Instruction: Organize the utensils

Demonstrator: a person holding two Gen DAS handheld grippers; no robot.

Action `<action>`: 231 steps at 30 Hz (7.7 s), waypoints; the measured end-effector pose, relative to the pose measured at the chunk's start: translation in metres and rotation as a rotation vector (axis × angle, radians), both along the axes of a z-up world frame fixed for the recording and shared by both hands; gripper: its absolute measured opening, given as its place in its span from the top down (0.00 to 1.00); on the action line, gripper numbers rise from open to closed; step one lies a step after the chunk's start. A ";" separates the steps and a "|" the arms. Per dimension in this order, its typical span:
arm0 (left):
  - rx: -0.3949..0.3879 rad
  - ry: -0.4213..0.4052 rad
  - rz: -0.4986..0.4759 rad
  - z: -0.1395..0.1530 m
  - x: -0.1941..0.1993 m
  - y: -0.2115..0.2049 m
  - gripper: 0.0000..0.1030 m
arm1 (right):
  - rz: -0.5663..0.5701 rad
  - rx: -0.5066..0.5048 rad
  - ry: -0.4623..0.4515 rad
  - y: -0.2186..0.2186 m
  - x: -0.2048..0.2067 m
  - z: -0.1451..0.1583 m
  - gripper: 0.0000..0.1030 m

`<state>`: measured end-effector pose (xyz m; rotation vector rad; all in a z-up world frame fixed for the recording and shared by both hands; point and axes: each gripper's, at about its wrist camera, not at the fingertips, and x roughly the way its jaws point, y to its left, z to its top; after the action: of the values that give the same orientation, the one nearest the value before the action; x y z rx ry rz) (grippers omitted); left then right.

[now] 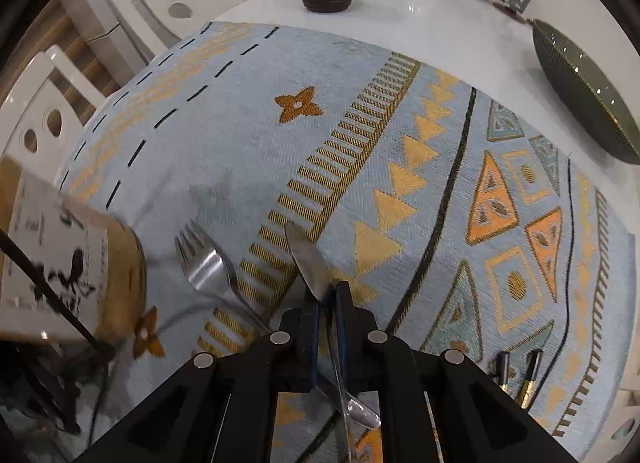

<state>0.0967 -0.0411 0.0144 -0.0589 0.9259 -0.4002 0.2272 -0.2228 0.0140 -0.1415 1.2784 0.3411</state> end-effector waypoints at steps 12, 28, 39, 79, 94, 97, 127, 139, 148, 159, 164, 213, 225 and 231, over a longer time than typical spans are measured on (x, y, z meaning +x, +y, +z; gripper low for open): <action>-0.002 0.000 0.000 0.001 0.000 0.003 0.01 | -0.119 0.130 -0.117 -0.024 -0.034 0.040 0.97; -0.015 0.001 0.000 0.002 -0.002 0.006 0.01 | -0.236 0.386 -0.611 -0.013 -0.127 0.238 0.97; -0.033 0.003 -0.001 0.002 -0.002 0.017 0.01 | -0.213 0.545 -0.654 0.074 -0.096 0.261 0.97; 0.038 -0.001 0.004 0.010 -0.002 0.012 0.01 | -0.497 0.087 -0.412 -0.097 -0.246 0.181 0.44; 0.010 -0.002 0.005 0.011 -0.005 0.016 0.01 | -0.323 0.022 -0.189 -0.016 -0.128 0.065 0.55; 0.006 -0.002 0.005 0.012 -0.004 0.016 0.01 | -0.219 -0.003 -0.169 -0.005 -0.101 0.046 0.55; -0.010 0.003 0.003 0.018 -0.004 0.021 0.01 | -0.408 0.246 0.119 -0.047 -0.154 0.001 0.94; -0.003 0.002 0.002 0.012 -0.005 0.018 0.01 | -0.326 0.146 0.104 -0.026 -0.105 0.002 0.97; 0.007 0.001 0.002 0.012 -0.005 0.014 0.01 | -0.381 0.393 -0.090 -0.059 -0.140 0.051 0.98; 0.013 0.000 0.002 0.011 -0.004 0.012 0.01 | -0.347 0.552 -0.366 -0.052 -0.156 0.163 0.97; 0.014 0.000 0.002 0.011 -0.004 0.012 0.01 | -0.273 0.620 -0.469 -0.031 -0.146 0.213 0.97; 0.130 -0.167 0.077 0.025 -0.044 -0.002 0.15 | -0.410 0.559 -0.357 -0.074 -0.152 0.184 0.49; 0.132 -0.154 0.077 0.023 -0.038 0.001 0.14 | -0.789 0.481 -0.192 -0.196 -0.180 0.118 0.49; 0.106 -0.116 0.072 0.019 -0.030 0.003 0.13 | -0.809 0.327 -0.122 -0.193 -0.172 0.086 0.61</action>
<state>0.0668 -0.0381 0.0330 0.0277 0.8268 -0.2843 0.0552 -0.4161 0.0996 0.6137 1.0455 -0.1592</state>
